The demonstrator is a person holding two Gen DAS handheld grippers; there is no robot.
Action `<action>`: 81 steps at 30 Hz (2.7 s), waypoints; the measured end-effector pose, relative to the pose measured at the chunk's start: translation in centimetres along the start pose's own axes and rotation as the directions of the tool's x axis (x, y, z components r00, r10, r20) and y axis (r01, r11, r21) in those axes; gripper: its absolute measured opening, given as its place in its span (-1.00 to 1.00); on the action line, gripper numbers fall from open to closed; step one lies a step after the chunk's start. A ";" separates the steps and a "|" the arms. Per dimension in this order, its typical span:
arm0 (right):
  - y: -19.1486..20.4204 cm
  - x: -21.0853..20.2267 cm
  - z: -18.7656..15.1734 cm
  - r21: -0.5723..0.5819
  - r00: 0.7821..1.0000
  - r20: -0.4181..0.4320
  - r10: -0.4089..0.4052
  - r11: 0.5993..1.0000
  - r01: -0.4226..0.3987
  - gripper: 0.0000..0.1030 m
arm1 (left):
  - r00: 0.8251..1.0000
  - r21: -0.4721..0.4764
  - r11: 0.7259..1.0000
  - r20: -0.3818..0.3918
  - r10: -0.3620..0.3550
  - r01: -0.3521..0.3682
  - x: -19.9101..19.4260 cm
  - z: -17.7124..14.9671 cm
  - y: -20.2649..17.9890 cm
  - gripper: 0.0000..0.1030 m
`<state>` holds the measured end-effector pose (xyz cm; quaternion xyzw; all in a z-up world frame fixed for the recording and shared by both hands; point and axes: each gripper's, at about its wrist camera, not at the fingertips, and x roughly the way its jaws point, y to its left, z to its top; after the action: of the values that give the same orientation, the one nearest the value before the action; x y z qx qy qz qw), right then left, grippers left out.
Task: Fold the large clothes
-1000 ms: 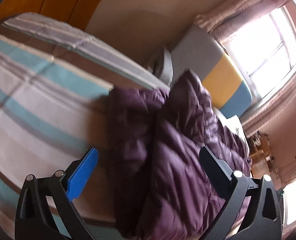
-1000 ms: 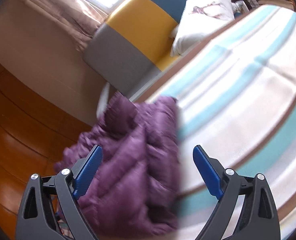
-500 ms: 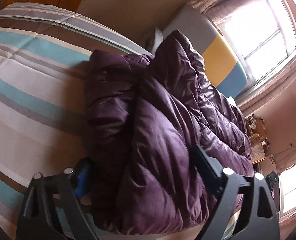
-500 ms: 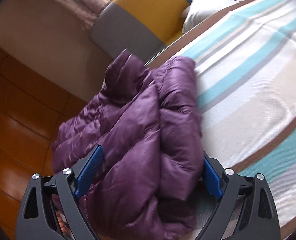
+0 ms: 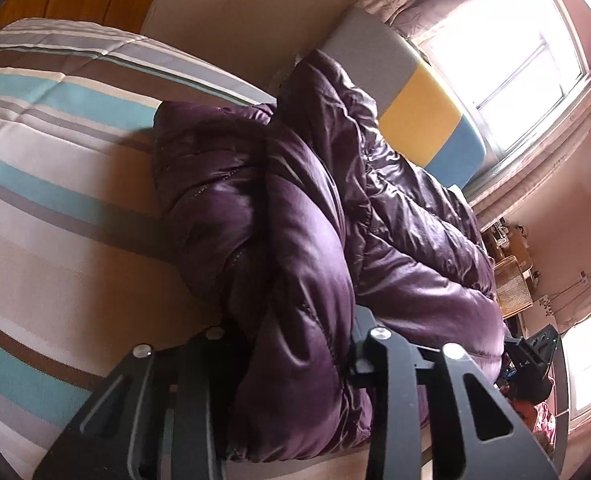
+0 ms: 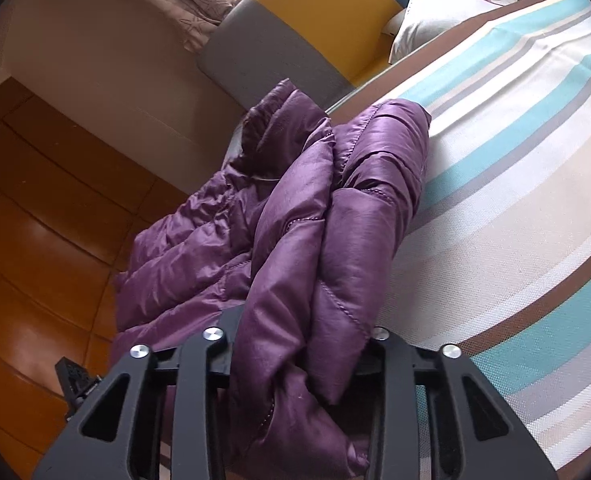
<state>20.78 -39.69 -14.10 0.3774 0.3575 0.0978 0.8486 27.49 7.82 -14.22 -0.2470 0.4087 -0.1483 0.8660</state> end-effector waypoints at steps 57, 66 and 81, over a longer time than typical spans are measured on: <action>2.7 -5.3 5.6 -0.060 0.989 0.108 -0.099 0.993 0.106 0.01 | 0.966 0.083 0.977 0.192 0.175 -0.194 -11.3 0.0 -1.8 0.66; 3.2 1.6 7.1 -0.091 0.981 -0.053 -0.187 0.979 0.182 0.01 | 0.959 0.116 0.957 -0.068 0.274 -0.265 -1.7 3.2 -3.6 0.58; 9.0 -2.8 5.5 -0.296 0.977 0.116 -0.179 0.933 0.206 -0.99 | 0.977 0.070 0.985 0.156 0.144 -0.157 -6.8 2.0 -5.8 -0.85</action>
<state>23.45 -37.83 -3.69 0.2081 0.3361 0.0521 0.9171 24.53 6.73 -5.62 -0.1898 0.3534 -0.0799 0.9125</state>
